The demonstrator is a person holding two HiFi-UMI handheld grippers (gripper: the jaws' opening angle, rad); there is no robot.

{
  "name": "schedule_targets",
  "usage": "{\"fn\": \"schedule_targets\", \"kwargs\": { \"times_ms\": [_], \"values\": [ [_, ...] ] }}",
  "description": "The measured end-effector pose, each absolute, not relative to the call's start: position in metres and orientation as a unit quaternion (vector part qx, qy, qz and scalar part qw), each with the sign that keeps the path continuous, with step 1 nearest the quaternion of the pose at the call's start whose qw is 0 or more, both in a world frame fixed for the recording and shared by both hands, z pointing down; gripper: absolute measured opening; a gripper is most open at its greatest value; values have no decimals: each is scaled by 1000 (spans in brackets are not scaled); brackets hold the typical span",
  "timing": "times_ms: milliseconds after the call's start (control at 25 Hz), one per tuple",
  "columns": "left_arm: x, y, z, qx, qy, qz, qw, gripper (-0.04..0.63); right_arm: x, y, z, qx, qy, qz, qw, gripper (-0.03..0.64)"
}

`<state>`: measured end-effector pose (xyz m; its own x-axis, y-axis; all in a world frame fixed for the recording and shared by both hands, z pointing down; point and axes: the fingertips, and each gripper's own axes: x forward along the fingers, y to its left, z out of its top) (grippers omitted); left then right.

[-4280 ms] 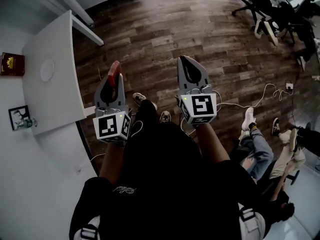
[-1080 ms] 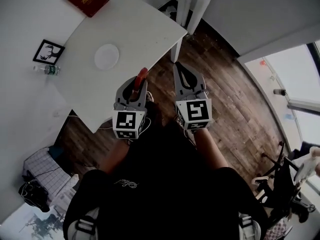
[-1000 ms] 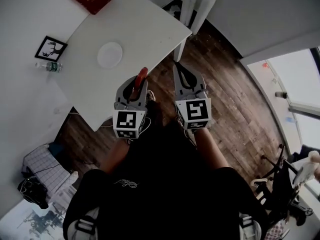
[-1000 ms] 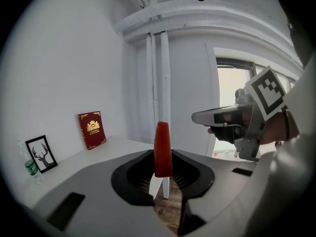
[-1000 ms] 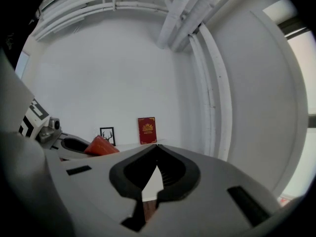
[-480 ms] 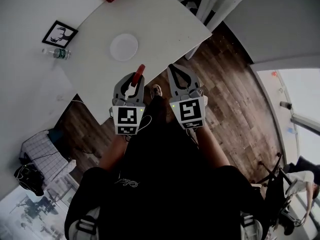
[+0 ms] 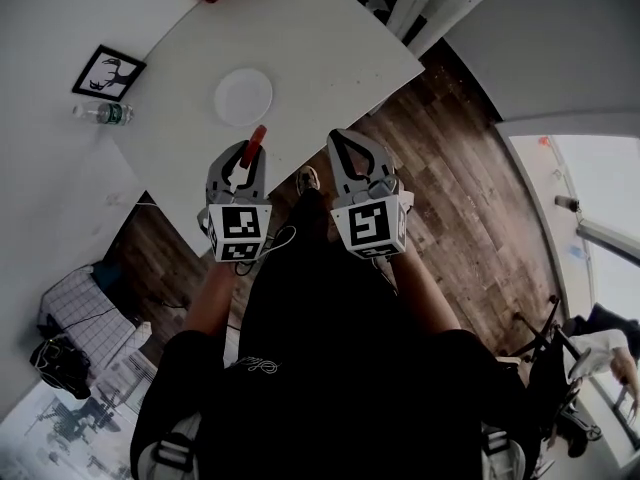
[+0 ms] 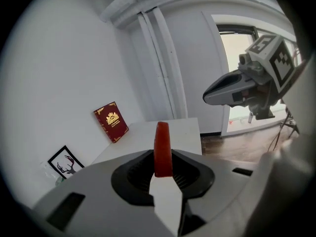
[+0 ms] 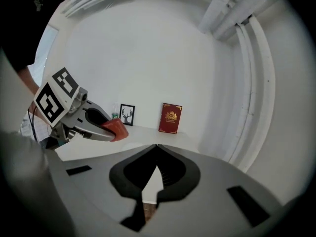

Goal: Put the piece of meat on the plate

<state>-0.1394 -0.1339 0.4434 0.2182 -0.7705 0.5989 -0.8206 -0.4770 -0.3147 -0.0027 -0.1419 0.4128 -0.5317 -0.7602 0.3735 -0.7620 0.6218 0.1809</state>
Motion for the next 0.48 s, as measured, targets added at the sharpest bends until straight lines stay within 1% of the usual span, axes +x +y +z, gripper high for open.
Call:
{"fn": "schedule_targets", "kwargs": {
  "times_ms": [160,320,480],
  "values": [
    [-146,-140,461,775,-500,384,32,87,-7,-144,420,429,-877,16,216,21],
    [-156,-150,470,770,-497,400,30,87,-12,-153,426,427,-883,62,185,21],
    [-163,-162,479,769,-487,414,20,87,-18,-162,442,425,-881,91,188,21]
  ]
}}
